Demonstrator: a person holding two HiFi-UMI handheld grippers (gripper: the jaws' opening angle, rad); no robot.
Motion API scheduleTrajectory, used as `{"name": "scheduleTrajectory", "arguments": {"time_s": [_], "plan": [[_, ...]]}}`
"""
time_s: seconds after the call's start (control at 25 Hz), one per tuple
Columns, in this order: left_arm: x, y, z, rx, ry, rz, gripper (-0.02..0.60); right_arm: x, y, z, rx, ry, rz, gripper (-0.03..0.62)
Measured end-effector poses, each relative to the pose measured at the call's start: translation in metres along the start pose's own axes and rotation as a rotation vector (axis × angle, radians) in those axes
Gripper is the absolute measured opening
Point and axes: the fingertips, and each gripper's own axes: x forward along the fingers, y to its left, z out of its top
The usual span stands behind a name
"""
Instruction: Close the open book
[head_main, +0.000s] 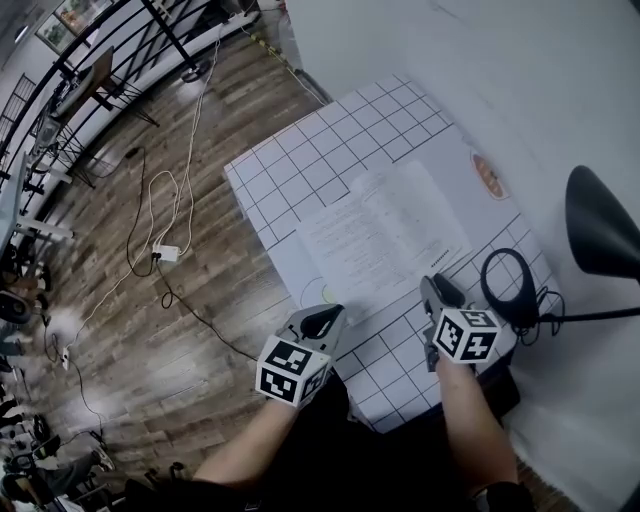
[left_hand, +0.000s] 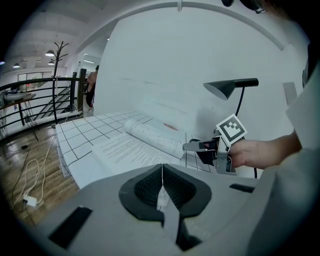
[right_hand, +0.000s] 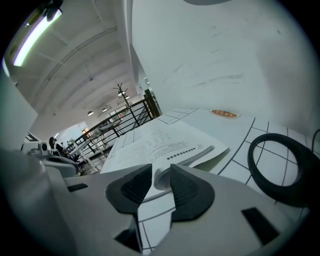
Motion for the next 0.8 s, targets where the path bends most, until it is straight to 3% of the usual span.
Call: {"name": "scheduleTrajectory", "arguments": {"time_s": [0.6, 0.8], "plan": [[-0.016, 0.006, -0.006, -0.003, -0.007, 0.013, 0.012, 0.009, 0.022, -0.035, 0.003, 0.057, 0.037, 0.121], [-0.026, 0.01, -0.011, -0.005, -0.005, 0.02, 0.012, 0.004, 0.024, -0.028, -0.01, 0.02, 0.016, 0.138]]}}
